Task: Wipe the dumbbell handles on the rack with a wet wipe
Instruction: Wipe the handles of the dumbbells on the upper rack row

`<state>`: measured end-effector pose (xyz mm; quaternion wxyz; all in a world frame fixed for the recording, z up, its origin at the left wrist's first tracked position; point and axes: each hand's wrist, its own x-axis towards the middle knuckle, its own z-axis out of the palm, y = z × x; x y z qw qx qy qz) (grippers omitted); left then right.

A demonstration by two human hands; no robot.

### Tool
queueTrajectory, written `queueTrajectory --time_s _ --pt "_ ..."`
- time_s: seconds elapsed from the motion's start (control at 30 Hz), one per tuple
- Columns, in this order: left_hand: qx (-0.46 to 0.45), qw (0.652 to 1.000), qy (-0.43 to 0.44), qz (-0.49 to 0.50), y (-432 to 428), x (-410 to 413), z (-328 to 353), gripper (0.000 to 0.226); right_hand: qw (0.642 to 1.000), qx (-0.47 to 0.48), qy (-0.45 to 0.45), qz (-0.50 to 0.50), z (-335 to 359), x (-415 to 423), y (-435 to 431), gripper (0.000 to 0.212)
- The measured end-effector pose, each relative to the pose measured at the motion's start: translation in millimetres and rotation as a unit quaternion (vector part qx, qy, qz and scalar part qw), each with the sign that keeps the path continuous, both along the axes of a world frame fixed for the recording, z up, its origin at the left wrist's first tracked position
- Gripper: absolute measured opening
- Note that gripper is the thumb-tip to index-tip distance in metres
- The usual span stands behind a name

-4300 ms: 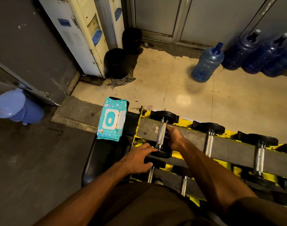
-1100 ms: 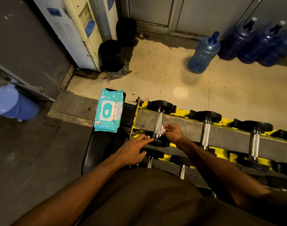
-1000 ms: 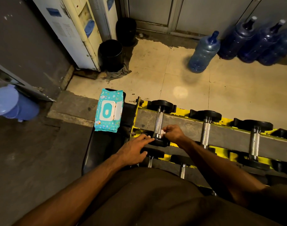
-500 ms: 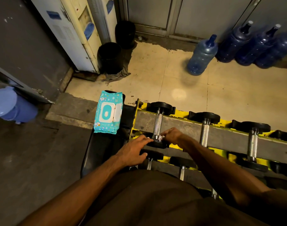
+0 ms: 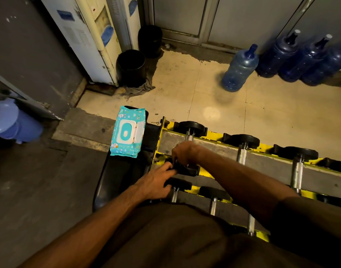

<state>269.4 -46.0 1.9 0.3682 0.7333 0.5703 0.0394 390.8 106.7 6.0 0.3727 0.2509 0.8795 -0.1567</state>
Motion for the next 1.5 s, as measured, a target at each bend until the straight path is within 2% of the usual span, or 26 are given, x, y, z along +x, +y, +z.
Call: queueTrajectory --time_s 0.1,0.3,0.37,0.4,0.43,0.47,0.53,0.6,0.63,0.67,0.73,0.8,0.87,0.97,1.1,1.23,1.27,1.3,1.33,1.37,1.43,1.47,1.5 --pt "-0.002 1.0 0.0 -0.003 -0.2 -0.8 -1.1 0.058 0.998 -0.042 -0.047 0.01 1.5 -8.8 7.6 0.025" --pt "-0.008 1.0 -0.009 0.013 -2.2 2.1 0.9 0.067 0.993 0.029 0.113 -0.023 11.2 31.3 -1.1 0.016" --pt "-0.015 1.0 -0.018 0.02 -4.7 1.6 1.0 0.07 0.982 0.049 0.144 -0.108 5.6 55.9 -11.4 0.016" --pt "-0.015 0.999 -0.021 0.022 -5.5 0.8 0.8 0.071 0.969 0.046 0.158 -0.186 1.2 67.1 -17.0 0.015" --pt "-0.015 0.999 -0.021 0.022 -6.1 0.1 0.2 0.071 0.942 0.028 0.171 -0.286 -7.3 76.3 -23.1 0.013" --pt "-0.017 0.999 -0.022 0.025 -6.5 -0.1 0.3 0.072 0.9 -0.004 0.19 -0.393 -12.9 80.9 -30.6 0.01" --pt "-0.017 0.999 -0.021 0.025 -6.7 1.2 0.3 0.072 0.784 -0.076 0.233 -0.571 -21.7 78.8 -45.6 0.013" --pt "-0.019 0.999 -0.018 0.027 -7.0 3.1 1.3 0.073 0.688 -0.137 0.245 -0.67 -18.9 68.9 -53.6 0.02" --pt "-0.02 0.999 -0.016 0.03 -7.5 3.5 1.3 0.073 0.671 -0.16 0.234 -0.685 -15.5 65.6 -53.0 0.023" --pt "-0.021 0.999 -0.014 0.033 -7.9 3.0 1.7 0.072 0.676 -0.177 0.217 -0.681 -10.5 63.8 -50.6 0.026" --pt "-0.024 0.999 -0.012 0.038 -8.6 0.6 1.1 0.073 0.714 -0.202 0.172 -0.648 -7.0 66.0 -42.5 0.028" --pt "-0.025 0.999 -0.015 0.041 -8.7 -1.6 0.8 0.074 0.716 -0.219 0.153 -0.645 -11.0 73.8 -37.0 0.021" --pt "-0.024 0.999 -0.014 0.039 -9.0 -1.5 1.3 0.074 0.683 -0.216 0.169 -0.677 -16.6 85.8 -37.9 0.013" --pt "-0.024 0.999 -0.011 0.04 -9.1 -0.6 2.4 0.073 0.627 -0.221 0.231 -0.711 -20.5 94.5 -45.0 0.016" --pt "-0.012 0.999 -0.007 0.029 -8.3 1.1 0.2 0.074 0.576 -0.16 0.281 -0.751 -21.5 79.0 -39.4 0.014" --pt "-0.01 1.0 -0.001 0.024 -7.2 0.3 1.6 0.074 0.474 -0.115 0.385 -0.783 -19.8 63.4 -21.5 0.016" --pt "-0.009 1.0 -0.001 0.025 -6.8 0.3 2.0 0.074 0.479 -0.095 0.399 -0.776 -18.7 60.6 -20.7 0.017" --pt "-0.007 1.0 -0.001 0.026 -6.6 0.3 1.9 0.073 0.503 -0.079 0.403 -0.76 -18.2 58.5 -23.2 0.015" --pt "-0.005 1.0 0.0 0.027 -6.3 0.3 2.4 0.072 0.545 -0.065 0.398 -0.735 -18.0 58.4 -27.4 0.011" --pt "-0.003 1.0 -0.002 0.031 -5.7 0.0 2.3 0.071 0.604 -0.055 0.382 -0.697 -18.7 60.1 -32.7 0.011" --pt "0.0 0.999 -0.009 0.037 -4.1 -0.4 2.2 0.069 0.743 -0.047 0.315 -0.589 -21.3 70.0 -42.4 0.01" --pt "0.003 0.999 -0.012 0.038 -2.7 -1.0 2.6 0.067 0.787 -0.051 0.288 -0.543 -21.1 75.2 -44.4 0.007" --pt "0.006 0.999 -0.013 0.039 -1.1 -1.4 2.5 0.066 0.807 -0.056 0.284 -0.515 -17.9 78.0 -43.8 0.005"
